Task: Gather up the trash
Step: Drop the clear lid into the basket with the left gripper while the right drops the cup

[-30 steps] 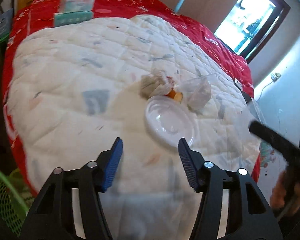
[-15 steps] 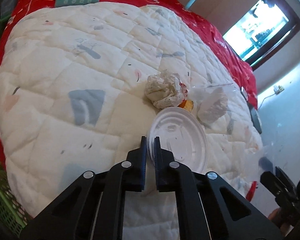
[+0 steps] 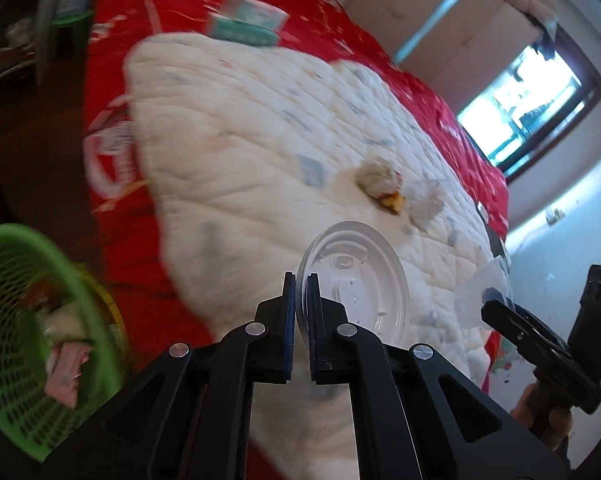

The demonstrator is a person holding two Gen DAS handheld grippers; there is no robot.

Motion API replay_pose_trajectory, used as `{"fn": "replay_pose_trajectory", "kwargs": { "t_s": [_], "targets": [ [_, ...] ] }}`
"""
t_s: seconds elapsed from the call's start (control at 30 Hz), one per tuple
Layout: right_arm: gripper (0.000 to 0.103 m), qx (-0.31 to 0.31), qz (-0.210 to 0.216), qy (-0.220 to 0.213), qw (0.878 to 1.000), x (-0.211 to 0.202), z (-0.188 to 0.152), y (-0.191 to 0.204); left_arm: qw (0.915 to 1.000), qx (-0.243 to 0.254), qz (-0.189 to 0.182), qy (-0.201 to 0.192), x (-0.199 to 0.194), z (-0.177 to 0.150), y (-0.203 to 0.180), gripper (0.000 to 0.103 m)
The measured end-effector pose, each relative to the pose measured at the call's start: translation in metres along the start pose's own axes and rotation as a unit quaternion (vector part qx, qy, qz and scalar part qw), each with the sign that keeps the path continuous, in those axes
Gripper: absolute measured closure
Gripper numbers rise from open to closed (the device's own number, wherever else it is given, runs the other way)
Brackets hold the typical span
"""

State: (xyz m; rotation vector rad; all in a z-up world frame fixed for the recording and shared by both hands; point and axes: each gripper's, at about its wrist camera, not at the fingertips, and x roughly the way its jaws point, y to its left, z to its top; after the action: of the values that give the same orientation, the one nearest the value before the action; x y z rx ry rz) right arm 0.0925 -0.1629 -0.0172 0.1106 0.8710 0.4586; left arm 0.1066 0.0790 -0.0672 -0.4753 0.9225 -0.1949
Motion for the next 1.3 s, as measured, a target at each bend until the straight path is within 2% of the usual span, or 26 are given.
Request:
{"fn": "replay_pose_trajectory", "kwargs": {
  "t_s": [0.13,0.33,0.47,0.63,0.87,1.07,1.3],
  "targets": [
    [0.043,-0.018,0.023,0.01,1.0,0.009,-0.004,0.031,0.998,-0.021,0.048,-0.034,-0.045,-0.017,0.04,0.099],
    [0.043,-0.05,0.051,0.022,0.997,0.019,-0.007,0.076,0.9912,-0.07,0.097,-0.056,-0.086,-0.041,0.099,0.099],
    [0.043,-0.067,0.064,0.029,0.995,0.025,-0.008,0.1,0.9836,-0.094,0.145,-0.051,-0.098,-0.058,0.135,0.099],
    [0.043,-0.078,0.078,0.04,0.993,0.036,-0.01,0.122,0.9755,-0.129,0.177,-0.021,-0.095,-0.079,0.171,0.099],
    [0.043,-0.098,0.091,0.053,0.99,0.046,-0.013,0.149,0.9697,-0.167,0.179,0.0,-0.085,-0.094,0.2,0.095],
    [0.043,-0.111,0.101,0.062,0.987,0.053,-0.015,0.166,0.9664,-0.191,0.172,0.001,-0.086,-0.106,0.212,0.079],
    [0.043,-0.128,0.121,0.076,0.981,0.064,-0.02,0.19,0.9623,-0.205,0.178,-0.019,-0.109,-0.114,0.221,0.078]
  ]
}}
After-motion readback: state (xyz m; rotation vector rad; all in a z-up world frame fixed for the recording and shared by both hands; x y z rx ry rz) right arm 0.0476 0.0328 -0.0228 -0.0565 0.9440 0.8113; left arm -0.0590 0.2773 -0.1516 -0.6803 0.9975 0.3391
